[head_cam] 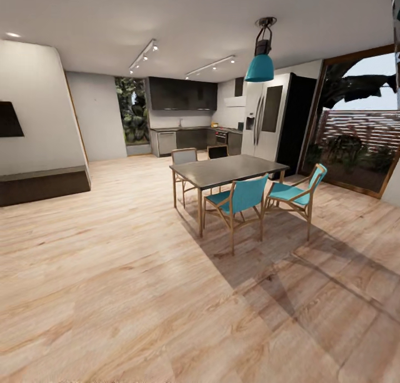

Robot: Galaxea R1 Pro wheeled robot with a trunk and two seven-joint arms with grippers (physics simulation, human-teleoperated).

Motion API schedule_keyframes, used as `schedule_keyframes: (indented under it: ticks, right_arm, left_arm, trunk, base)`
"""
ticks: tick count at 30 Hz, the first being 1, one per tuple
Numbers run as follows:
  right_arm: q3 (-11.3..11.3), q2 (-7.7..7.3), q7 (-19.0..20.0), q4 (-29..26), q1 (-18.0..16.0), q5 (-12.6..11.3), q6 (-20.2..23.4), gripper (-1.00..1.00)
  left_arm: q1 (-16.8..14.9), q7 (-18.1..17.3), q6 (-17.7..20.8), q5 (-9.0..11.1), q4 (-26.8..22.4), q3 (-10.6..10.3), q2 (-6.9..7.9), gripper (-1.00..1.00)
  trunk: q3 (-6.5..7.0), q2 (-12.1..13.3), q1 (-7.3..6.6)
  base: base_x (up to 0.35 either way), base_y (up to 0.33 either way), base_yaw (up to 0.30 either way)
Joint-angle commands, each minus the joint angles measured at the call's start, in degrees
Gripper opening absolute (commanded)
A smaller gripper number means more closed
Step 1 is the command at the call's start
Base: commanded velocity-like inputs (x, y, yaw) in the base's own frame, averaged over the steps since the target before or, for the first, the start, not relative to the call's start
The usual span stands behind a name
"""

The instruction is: In the kitchen, take the popcorn bag from the countertop, put it into the microwave, and heat it until the popcorn is cooked so the cooked popcorn ends up inside the bag.

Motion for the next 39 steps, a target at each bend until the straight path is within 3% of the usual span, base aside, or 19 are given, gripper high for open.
schedule_keyframes:
  ticks: [1, 5, 8, 39]
  right_arm:
    - [0.0, 0.02, -0.1, 0.0, 0.0, 1.5, -0.2, 1.0]
    - [-0.1, 0.34, -0.2, 0.0, 0.0, 7.2, -0.2, 1.0]
    - [-0.1, 0.32, -0.2, 0.0, 0.0, 9.1, -0.2, 1.0]
    - [-0.3, 0.32, -0.3, 0.3, 0.0, 9.5, -0.6, 1.0]
  left_arm:
    - [0.0, 0.1, -0.1, 0.3, 0.0, 0.3, -0.02, 1.0]
    - [0.0, 0.1, -0.1, 0.3, 0.0, 0.3, -0.06, 1.0]
    - [0.0, 0.1, -0.1, 0.3, 0.0, 0.3, -0.03, 1.0]
    - [0.0, 0.1, -0.1, 0.4, 0.1, 0.3, -0.11, 1.0]
  trunk:
    - [-0.04, 0.0, 0.0]
    - [-0.04, 0.0, 0.0]
    - [-0.04, 0.0, 0.0]
    - [-0.04, 0.0, 0.0]
  base:
    - [0.0, 0.0, 0.3]
    - [0.0, 0.0, 0.3]
    - [0.0, 0.0, 0.3]
    - [0.0, 0.0, 0.3]
